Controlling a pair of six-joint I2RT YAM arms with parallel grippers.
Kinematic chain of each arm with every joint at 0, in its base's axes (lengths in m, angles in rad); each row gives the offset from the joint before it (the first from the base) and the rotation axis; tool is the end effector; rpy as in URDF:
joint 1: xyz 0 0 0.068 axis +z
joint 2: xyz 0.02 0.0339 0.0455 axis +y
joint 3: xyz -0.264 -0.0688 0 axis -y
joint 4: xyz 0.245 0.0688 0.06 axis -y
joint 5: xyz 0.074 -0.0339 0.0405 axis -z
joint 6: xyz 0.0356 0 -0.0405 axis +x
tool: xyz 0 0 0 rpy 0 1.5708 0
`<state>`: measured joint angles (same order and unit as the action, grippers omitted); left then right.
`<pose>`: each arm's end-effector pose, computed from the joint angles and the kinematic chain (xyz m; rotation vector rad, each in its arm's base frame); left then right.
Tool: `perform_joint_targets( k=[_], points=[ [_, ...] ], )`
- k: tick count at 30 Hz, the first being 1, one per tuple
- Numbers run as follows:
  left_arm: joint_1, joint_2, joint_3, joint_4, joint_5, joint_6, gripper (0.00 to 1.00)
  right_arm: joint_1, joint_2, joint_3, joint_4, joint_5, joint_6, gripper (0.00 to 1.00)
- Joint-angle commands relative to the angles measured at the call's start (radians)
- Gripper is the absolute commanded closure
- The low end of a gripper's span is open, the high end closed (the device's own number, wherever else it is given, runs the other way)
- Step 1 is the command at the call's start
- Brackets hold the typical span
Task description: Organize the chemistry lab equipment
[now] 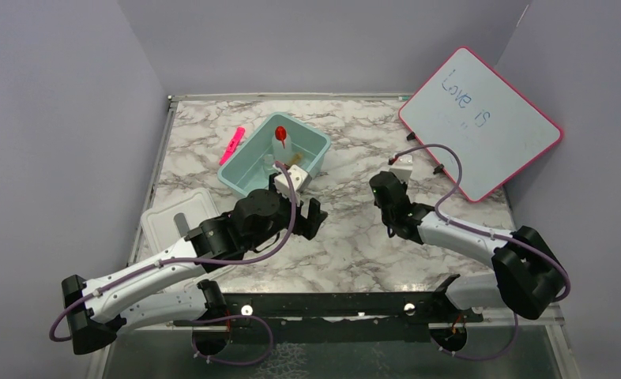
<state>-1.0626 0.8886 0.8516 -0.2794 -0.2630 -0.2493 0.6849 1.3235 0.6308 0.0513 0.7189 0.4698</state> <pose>0.1072 -0.1734 0.3356 0.5903 1.8359 -0.6474 0.2185 0.1482 0.1989 0.1602 2.0325 -0.0826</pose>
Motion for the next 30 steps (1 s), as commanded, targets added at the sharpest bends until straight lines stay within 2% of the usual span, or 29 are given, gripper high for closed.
perform_joint_targets(
  k=[1, 5, 8, 15, 20, 25, 27, 30],
  points=[
    [-0.001, 0.004, -0.006, 0.006, -0.018, 0.009, 0.17, -0.005, -0.034, -0.007, 0.007, -0.004, 0.005, 0.68],
    [-0.001, 0.003, -0.006, 0.005, -0.021, 0.009, 0.17, -0.004, -0.092, 0.02, -0.049, -0.002, 0.026, 0.57],
    [-0.002, 0.001, -0.006, 0.005, -0.022, 0.008, 0.17, -0.005, -0.148, 0.045, -0.125, -0.019, 0.037, 0.53],
    [0.0, -0.008, -0.012, -0.011, -0.051, -0.015, 0.17, -0.005, -0.244, 0.111, -0.265, -0.129, 0.061, 0.52],
    [-0.001, -0.023, 0.006, -0.134, -0.19, -0.102, 0.18, -0.005, -0.256, 0.156, -0.35, -0.327, 0.059, 0.52],
    [0.048, -0.035, 0.087, -0.36, -0.44, -0.19, 0.3, -0.005, -0.268, 0.15, -0.395, -0.515, 0.101, 0.54],
    [0.103, -0.04, 0.123, -0.422, -0.492, -0.201, 0.36, -0.005, -0.282, 0.124, -0.379, -0.561, 0.125, 0.56],
    [0.227, -0.057, 0.161, -0.458, -0.489, -0.181, 0.41, -0.005, -0.302, 0.092, -0.354, -0.618, 0.156, 0.58]
  ],
)
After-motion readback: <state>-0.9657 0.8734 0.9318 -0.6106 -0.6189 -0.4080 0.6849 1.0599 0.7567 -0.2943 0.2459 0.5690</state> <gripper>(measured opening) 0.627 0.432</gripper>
